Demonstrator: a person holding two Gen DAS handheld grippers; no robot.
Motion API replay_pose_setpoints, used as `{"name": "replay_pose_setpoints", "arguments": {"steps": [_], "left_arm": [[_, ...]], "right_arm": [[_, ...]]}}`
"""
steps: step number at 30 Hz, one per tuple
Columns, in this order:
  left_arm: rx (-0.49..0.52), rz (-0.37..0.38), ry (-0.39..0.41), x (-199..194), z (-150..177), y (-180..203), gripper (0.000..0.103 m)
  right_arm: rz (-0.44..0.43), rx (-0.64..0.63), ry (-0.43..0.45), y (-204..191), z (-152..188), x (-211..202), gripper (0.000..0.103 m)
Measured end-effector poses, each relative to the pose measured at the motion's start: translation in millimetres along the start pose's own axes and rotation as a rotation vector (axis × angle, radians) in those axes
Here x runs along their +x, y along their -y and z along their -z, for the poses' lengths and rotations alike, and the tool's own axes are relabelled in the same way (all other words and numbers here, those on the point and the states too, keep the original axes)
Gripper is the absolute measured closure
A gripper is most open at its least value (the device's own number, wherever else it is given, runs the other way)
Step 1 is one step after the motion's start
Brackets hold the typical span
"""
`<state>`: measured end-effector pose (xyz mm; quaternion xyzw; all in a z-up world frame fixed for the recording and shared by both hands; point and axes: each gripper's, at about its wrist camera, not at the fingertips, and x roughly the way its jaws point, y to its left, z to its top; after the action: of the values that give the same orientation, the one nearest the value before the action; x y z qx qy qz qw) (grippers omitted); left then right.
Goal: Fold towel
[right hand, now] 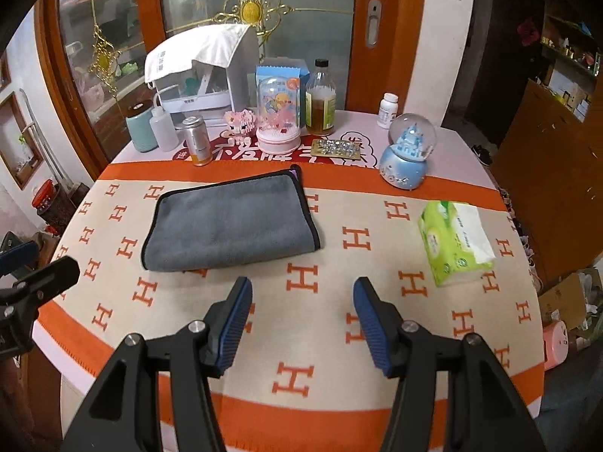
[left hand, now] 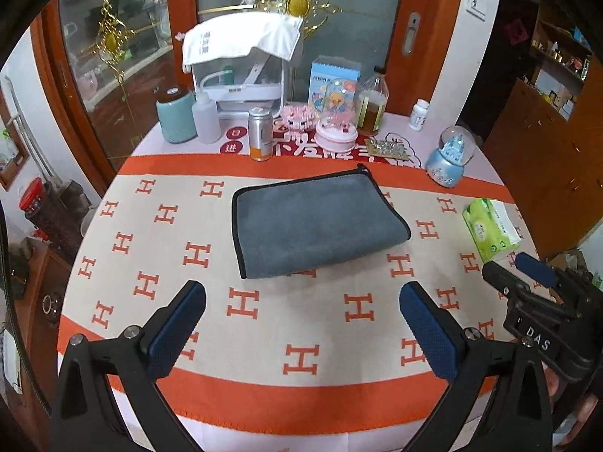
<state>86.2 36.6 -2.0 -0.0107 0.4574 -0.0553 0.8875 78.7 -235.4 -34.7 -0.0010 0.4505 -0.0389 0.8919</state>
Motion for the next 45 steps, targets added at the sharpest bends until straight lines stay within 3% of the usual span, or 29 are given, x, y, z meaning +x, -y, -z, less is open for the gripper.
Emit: {"name": "replay_pose_setpoints", "arguments": {"steps": [7, 15, 18, 27, 45], "left_arm": [[0.014, -0.040, 0.026, -32, 14, 15, 0.001], [0.016, -0.064, 0.025, -42, 32, 26, 0.001], [0.026, -0.068, 0.018, -43, 38, 31, 0.001], [0.048, -0.101, 0.042, -50, 45, 39, 0.001], [0.068, -0.093, 0.029, -48, 52, 51, 0.001]], "right_arm": [[0.019, 0.054, 0.022, 4, 16, -31, 0.047], [0.028, 0.057, 0.078, 0, 30, -61, 0.046], [0.022, 0.062, 0.094, -1, 36, -66, 0.041], [0.034, 0.079, 0.095, 0, 48, -70, 0.039], [0.042, 0.088, 0.058, 3, 56, -67, 0.039]]}}
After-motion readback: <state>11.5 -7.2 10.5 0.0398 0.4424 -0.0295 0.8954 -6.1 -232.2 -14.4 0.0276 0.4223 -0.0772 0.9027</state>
